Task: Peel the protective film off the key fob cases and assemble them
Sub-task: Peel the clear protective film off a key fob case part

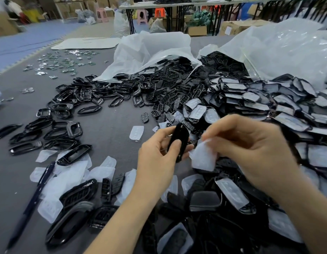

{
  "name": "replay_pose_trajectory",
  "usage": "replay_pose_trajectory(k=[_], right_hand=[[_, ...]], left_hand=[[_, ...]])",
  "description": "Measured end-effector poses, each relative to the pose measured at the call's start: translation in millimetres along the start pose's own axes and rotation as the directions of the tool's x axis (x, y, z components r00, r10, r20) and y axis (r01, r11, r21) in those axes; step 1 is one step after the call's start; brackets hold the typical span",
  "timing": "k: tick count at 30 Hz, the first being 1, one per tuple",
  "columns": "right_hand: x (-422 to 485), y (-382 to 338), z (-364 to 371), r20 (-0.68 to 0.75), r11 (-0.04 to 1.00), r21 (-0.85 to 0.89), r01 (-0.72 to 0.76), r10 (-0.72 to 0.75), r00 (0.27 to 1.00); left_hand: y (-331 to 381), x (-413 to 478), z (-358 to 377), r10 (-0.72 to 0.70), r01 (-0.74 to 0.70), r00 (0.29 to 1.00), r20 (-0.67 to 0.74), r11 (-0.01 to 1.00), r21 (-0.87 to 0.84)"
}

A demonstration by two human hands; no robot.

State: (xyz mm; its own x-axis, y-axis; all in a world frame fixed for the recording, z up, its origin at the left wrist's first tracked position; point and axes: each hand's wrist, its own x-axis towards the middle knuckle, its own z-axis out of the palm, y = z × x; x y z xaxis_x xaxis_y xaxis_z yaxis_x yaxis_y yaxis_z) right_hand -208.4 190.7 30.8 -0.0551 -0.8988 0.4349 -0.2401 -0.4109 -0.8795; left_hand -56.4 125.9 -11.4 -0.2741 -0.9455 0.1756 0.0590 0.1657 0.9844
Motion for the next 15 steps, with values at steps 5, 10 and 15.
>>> replay_pose_trajectory(k=[5, 10, 15], right_hand=[[-5, 11, 19, -0.07, 0.98, -0.195, -0.028, 0.014, 0.997], [-7, 18, 25, -0.223, 0.931, -0.356, 0.081, -0.169, 0.96], [-9, 21, 27, -0.281, 0.887, -0.454, 0.08, -0.228, 0.932]], left_hand=[[-2, -9, 8, 0.146, -0.134, 0.989, -0.03, 0.96, 0.245], [2, -16, 14, 0.362, -0.34, 0.932, -0.01, 0.884, 0.322], [1, -22, 19, 0.489, -0.448, 0.872, 0.005, 0.794, 0.412]])
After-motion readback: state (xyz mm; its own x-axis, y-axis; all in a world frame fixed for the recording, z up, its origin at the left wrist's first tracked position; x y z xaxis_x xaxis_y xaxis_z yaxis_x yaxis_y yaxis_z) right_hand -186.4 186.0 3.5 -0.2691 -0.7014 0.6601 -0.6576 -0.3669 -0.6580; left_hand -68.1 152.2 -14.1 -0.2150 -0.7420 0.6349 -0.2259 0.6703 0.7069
